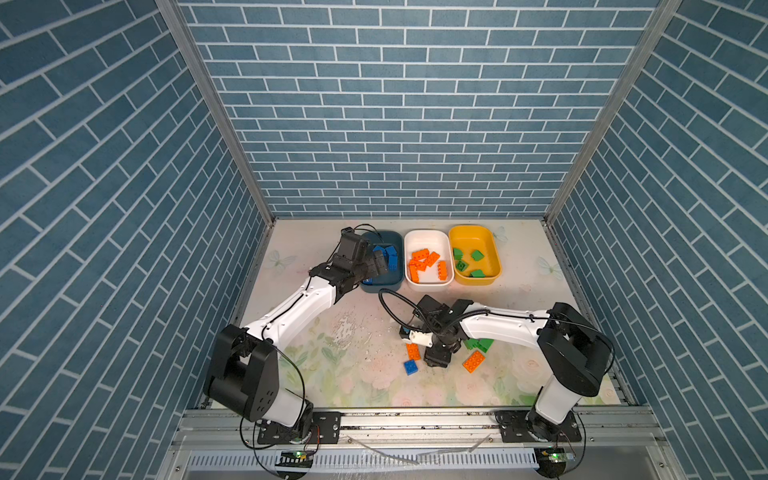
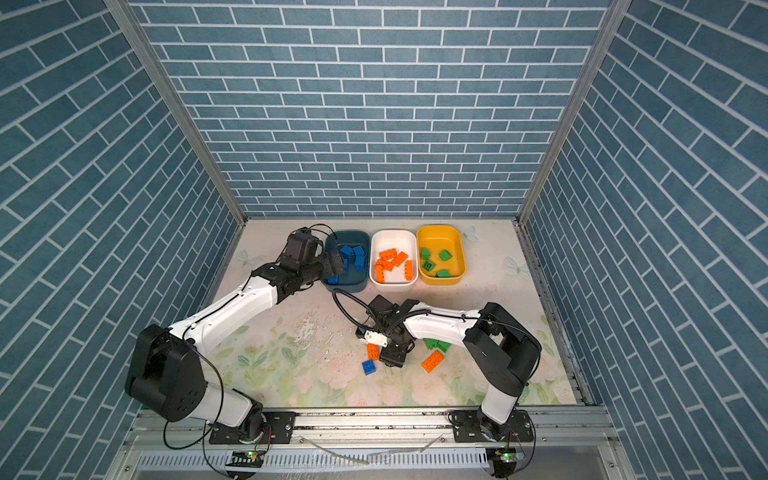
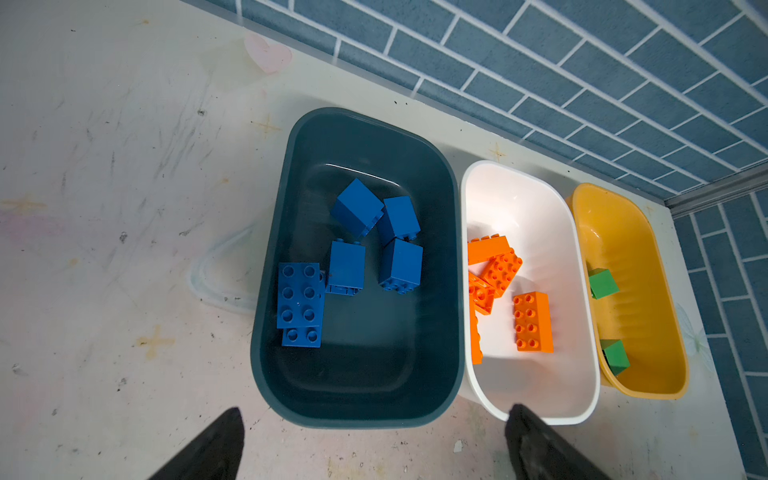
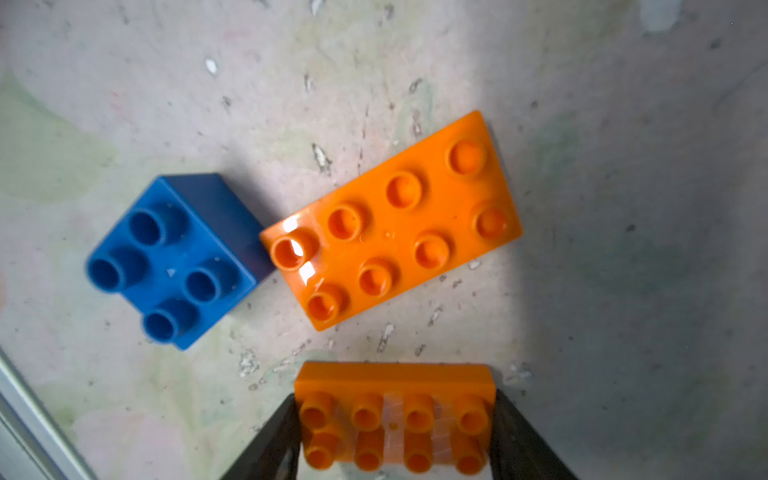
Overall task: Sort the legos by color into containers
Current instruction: 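Lower the right gripper to the pile and grasp an orange plate brick, then drop the orange brick into the white tub while the left gripper lowers to the pile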
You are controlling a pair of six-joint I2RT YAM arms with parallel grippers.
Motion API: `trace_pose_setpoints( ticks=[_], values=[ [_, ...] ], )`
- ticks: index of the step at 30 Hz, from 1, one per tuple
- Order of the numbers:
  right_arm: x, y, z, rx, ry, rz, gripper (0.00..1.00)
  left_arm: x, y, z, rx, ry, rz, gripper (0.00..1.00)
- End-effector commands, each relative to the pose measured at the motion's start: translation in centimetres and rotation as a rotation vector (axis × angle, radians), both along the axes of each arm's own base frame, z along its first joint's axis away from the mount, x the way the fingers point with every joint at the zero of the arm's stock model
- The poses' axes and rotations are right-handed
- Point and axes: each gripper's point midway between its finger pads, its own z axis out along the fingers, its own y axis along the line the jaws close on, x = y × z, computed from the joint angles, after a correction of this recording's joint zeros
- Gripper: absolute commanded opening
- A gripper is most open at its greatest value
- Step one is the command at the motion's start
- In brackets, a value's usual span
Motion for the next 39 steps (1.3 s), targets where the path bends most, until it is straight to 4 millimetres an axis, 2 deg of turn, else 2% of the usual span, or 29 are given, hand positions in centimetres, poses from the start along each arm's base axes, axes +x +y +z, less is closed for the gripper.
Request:
trace_pose_setpoints(
  ticks=[1,6,10,17,19,28,32,39],
  values=[
    [-0.3,-1.8,-0.9,-0.097,-0.004,0.039,0.55,-0.1,0.3,-0.8,-0.002,0.014,0.009,0.99],
    [1.2,-1.4,0.5,-0.031,-0.060,0.013,0.49,-0.2,0.4,-0.9,0.003,0.019,0.009,0.99],
    [3.3,-1.0,2.8,0.075,-0.088,-0.065,0.46,-0.3,0.5,-1.0,0.005,0.024,0.009,0.99],
    [9.5,0.4,8.1,0.350,-0.159,-0.246,0.44,-0.8,0.7,-1.1,0.006,0.033,0.013,0.99],
    [11.8,0.8,9.6,0.425,-0.187,-0.307,0.44,-1.0,0.9,-1.2,0.012,0.036,0.017,0.99],
    [20.0,2.7,14.2,0.646,-0.299,-0.514,0.45,-1.9,1.4,-1.9,0.015,0.060,0.030,0.99],
    [23.6,2.8,15.3,0.684,-0.356,-0.615,0.46,-2.5,1.6,-2.4,0.012,0.077,0.035,0.99],
    [28.9,2.6,14.2,0.626,-0.402,-0.762,0.49,-5.1,1.9,-3.3,0.059,0.124,0.027,0.99]
  ],
)
